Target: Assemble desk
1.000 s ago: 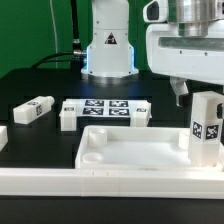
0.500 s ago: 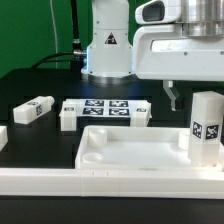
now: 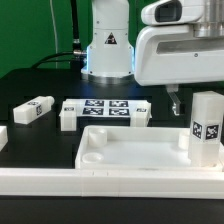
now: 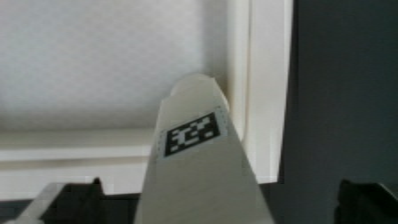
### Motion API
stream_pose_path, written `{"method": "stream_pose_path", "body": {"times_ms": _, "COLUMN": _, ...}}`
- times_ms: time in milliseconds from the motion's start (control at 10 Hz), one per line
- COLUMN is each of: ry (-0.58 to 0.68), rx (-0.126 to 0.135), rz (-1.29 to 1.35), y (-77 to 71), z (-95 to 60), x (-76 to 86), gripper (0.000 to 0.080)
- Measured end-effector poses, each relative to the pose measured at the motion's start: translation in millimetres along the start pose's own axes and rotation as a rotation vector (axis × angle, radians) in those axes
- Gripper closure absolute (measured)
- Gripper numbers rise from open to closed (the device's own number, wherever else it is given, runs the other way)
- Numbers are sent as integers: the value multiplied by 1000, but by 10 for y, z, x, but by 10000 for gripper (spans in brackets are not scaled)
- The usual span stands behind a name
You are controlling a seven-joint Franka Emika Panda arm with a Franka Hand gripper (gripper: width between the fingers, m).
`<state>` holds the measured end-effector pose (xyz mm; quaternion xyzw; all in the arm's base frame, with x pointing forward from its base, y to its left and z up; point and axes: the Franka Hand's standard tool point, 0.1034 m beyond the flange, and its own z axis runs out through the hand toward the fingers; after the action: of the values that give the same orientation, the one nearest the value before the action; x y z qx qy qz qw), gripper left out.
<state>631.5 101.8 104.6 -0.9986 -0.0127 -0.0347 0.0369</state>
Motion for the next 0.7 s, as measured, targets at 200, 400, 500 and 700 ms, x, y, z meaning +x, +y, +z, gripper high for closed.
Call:
{"method": "stream_pose_path", "body": {"times_ms": 200, "ry": 1, "rx": -6, "rz": -132, "y": 8, "z": -1, "x": 3, "gripper": 150}}
{"method": "stream_pose_path", "body": {"times_ms": 400, "ry": 1, "rx": -6, "rz": -160, "y": 9, "z": -1, "x": 4, "gripper": 150}}
{"method": "stream_pose_path", "body": {"times_ms": 500, "ry": 1, "rx": -6, "rz": -160, "y": 10, "z": -1, "x": 3, "gripper": 289}}
{"method": "stream_pose_path", "body": {"times_ms": 700, "ry": 1, "rx": -6, "rz": -160, "y": 11, "z": -1, "x": 3, "gripper": 472}}
